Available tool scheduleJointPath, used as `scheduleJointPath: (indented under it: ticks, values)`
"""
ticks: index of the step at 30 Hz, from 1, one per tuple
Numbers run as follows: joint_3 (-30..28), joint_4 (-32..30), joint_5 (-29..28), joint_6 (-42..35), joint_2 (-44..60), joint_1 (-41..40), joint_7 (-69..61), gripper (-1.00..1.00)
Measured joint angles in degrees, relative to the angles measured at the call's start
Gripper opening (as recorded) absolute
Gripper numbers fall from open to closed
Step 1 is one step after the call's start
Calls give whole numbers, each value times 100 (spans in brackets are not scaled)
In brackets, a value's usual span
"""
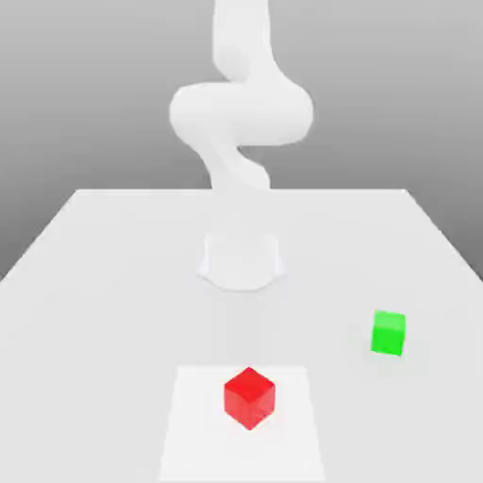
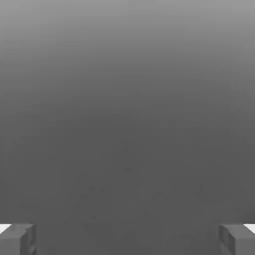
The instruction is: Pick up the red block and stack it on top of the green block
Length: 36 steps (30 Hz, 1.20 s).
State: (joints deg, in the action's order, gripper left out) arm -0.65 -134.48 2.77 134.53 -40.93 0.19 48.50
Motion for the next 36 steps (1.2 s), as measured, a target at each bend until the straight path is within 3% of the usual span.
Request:
scheduleJointPath:
  ticks: [7,12,16,20,27,28,36]
  values:
    - [57,-818,683,843,1581,25,968,0]
    - [290,-1383,826,1437,2635,-49,1864,0]
    - [462,-1847,559,1943,3444,-151,2854,0]
    - [398,-2251,-176,2459,4198,-193,4090,0]
    - [209,-2149,-496,3511,5451,-53,4432,0]
    - [200,-2136,-503,3604,5562,-46,4441,-100]
    - [215,-2151,-513,3501,5426,-60,4446,-100]
